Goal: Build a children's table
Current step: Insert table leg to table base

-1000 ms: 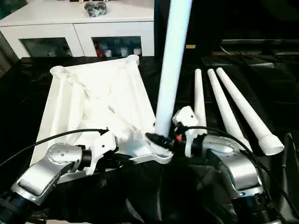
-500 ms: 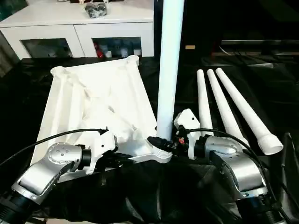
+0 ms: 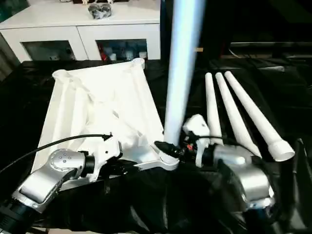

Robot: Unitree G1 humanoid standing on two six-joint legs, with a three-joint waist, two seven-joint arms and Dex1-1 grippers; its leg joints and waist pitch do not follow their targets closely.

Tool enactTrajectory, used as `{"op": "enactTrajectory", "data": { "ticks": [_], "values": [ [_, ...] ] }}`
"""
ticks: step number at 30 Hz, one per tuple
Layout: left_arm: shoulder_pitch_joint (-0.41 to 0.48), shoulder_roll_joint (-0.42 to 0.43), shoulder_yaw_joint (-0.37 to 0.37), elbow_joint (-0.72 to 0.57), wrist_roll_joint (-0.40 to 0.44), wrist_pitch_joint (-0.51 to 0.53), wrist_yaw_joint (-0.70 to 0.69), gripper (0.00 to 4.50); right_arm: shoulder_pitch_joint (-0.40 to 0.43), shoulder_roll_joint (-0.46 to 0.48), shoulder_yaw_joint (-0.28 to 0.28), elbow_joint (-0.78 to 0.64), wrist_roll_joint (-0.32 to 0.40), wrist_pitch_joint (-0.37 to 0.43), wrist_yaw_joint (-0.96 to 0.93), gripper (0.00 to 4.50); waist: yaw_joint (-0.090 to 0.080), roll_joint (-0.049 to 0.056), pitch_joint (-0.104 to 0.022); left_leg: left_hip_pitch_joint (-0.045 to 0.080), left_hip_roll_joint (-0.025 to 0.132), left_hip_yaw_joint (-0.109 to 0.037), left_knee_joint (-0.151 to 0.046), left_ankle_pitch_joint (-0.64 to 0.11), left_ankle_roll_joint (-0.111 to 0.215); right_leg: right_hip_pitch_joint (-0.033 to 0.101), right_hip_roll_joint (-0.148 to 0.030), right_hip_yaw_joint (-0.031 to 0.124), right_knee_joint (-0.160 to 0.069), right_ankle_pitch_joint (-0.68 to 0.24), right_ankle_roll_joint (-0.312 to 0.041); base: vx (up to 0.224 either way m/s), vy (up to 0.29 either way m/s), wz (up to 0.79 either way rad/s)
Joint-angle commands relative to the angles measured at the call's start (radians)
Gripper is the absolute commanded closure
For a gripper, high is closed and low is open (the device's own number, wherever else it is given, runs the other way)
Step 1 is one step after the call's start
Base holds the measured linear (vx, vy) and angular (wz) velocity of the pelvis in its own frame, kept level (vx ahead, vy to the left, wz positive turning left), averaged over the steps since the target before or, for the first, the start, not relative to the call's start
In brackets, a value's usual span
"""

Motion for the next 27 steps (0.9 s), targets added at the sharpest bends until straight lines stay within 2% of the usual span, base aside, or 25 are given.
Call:
{"op": "enactTrajectory", "data": {
  "ticks": [1,7,8,10,11,12,17,19,22,23,25,27],
  "values": [
    [-0.017,-0.002,0.039,-0.004,-0.026,-0.019,0.001,4.50,0.045,0.004,-0.009,0.070,-0.019,0.011,-0.027,2.57,0.005,-0.014,-0.043,0.002,0.080,-0.029,-0.091,-0.177,0.059,0.040,-0.070,0.034,-0.082,-0.132,-0.307,0.000,0.000,0.00],
    [-0.034,-0.011,0.042,0.013,-0.021,-0.023,0.004,4.50,0.107,0.055,-0.052,0.107,0.010,-0.047,-0.031,2.57,0.008,-0.009,-0.045,0.000,0.080,-0.031,-0.092,-0.157,0.066,0.040,-0.071,0.033,-0.080,-0.079,-0.307,0.000,0.000,0.00],
    [-0.034,-0.011,0.042,0.014,-0.021,-0.023,0.004,4.50,0.110,0.056,-0.053,0.108,0.011,-0.049,-0.032,2.57,0.009,-0.003,-0.044,0.000,0.081,-0.030,-0.093,-0.166,0.066,0.038,-0.071,0.034,-0.081,-0.088,-0.307,0.000,0.000,0.00],
    [-0.044,-0.017,0.042,0.027,-0.016,-0.029,0.007,4.50,0.135,0.076,-0.063,0.118,0.022,-0.080,-0.040,2.57,0.009,-0.004,-0.042,0.002,0.081,-0.030,-0.096,-0.194,0.056,0.036,-0.070,0.034,-0.085,-0.123,-0.302,0.000,0.000,0.00],
    [-0.049,-0.019,0.042,0.032,-0.015,-0.031,0.008,4.50,0.146,0.087,-0.072,0.124,0.024,-0.094,-0.047,2.57,0.010,-0.001,-0.041,0.003,0.081,-0.030,-0.098,-0.217,0.048,0.034,-0.071,0.035,-0.088,-0.159,-0.295,0.000,0.000,0.00],
    [-0.049,-0.019,0.042,0.032,-0.015,-0.031,0.008,4.50,0.146,0.087,-0.072,0.124,0.024,-0.094,-0.047,2.57,0.010,-0.003,-0.040,0.004,0.082,-0.032,-0.100,-0.230,0.040,0.034,-0.071,0.035,-0.089,-0.183,-0.288,0.000,0.000,0.00],
    [-0.060,-0.030,0.039,0.047,-0.009,-0.035,0.011,4.50,0.191,0.113,-0.093,0.142,0.007,-0.159,-0.072,2.57,0.011,0.003,-0.037,0.005,0.083,-0.034,-0.106,-0.271,0.019,0.030,-0.072,0.038,-0.095,-0.231,-0.268,0.000,0.000,0.00],
    [-0.061,-0.031,0.039,0.049,-0.009,-0.036,0.010,4.50,0.197,0.112,-0.089,0.133,-0.005,-0.168,-0.080,2.57,0.011,0.002,-0.037,0.005,0.084,-0.035,-0.108,-0.277,0.017,0.030,-0.071,0.037,-0.097,-0.236,-0.260,0.000,0.000,0.00],
    [-0.067,-0.033,0.036,0.059,-0.003,-0.044,0.007,4.50,0.207,0.088,-0.048,0.096,-0.071,-0.189,-0.097,2.57,0.008,0.005,-0.036,0.001,0.084,-0.036,-0.111,-0.282,0.014,0.030,-0.070,0.036,-0.097,-0.242,-0.249,0.000,0.000,0.00],
    [-0.070,-0.035,0.033,0.064,0.001,-0.048,0.005,4.50,0.206,0.073,-0.025,0.078,-0.098,-0.187,-0.099,2.57,0.007,0.009,-0.035,0.003,0.082,-0.036,-0.112,-0.290,0.009,0.029,-0.070,0.036,-0.100,-0.261,-0.239,0.000,0.000,0.00],
    [-0.072,-0.037,0.030,0.069,0.004,-0.050,0.005,4.50,0.197,0.058,-0.003,0.069,-0.119,-0.174,-0.096,2.57,0.008,0.006,-0.035,0.006,0.083,-0.036,-0.113,-0.298,0.006,0.028,-0.070,0.038,-0.103,-0.279,-0.228,0.000,0.000,0.00],
    [-0.072,-0.040,0.026,0.071,0.007,-0.052,0.005,4.50,0.185,0.047,0.015,0.070,-0.135,-0.169,-0.088,2.57,0.007,0.007,-0.035,0.006,0.083,-0.037,-0.115,-0.309,0.005,0.027,-0.072,0.038,-0.105,-0.300,-0.223,0.000,0.000,0.00]
  ]
}}
